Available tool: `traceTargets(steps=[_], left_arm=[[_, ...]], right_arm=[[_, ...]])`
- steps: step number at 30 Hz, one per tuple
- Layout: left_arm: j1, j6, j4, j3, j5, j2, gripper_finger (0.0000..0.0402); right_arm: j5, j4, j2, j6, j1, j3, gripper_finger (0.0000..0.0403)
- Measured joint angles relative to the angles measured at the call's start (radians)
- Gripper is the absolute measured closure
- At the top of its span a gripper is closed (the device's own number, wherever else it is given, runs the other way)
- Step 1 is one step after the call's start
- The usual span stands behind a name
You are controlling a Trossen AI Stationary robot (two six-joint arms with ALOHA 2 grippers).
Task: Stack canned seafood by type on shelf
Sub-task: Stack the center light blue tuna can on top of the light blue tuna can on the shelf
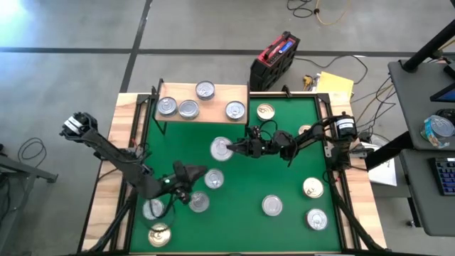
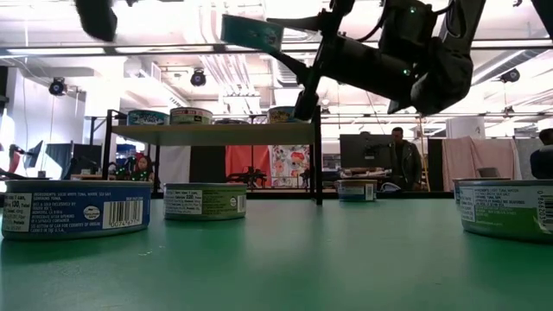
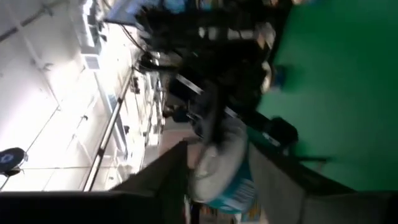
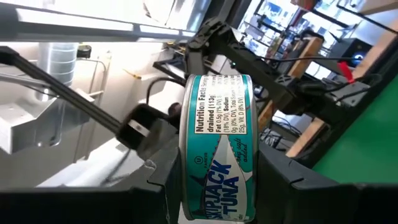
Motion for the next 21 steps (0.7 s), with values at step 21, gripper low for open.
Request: traceTargets(steps=[21], left_arm=[[0.092,0.307,-0.035,0.0,-0.087,0.069,0.0188]], right_arm=[[-0.002,-0.076,-0.001,0.045,0.0,0.081,0.0272]])
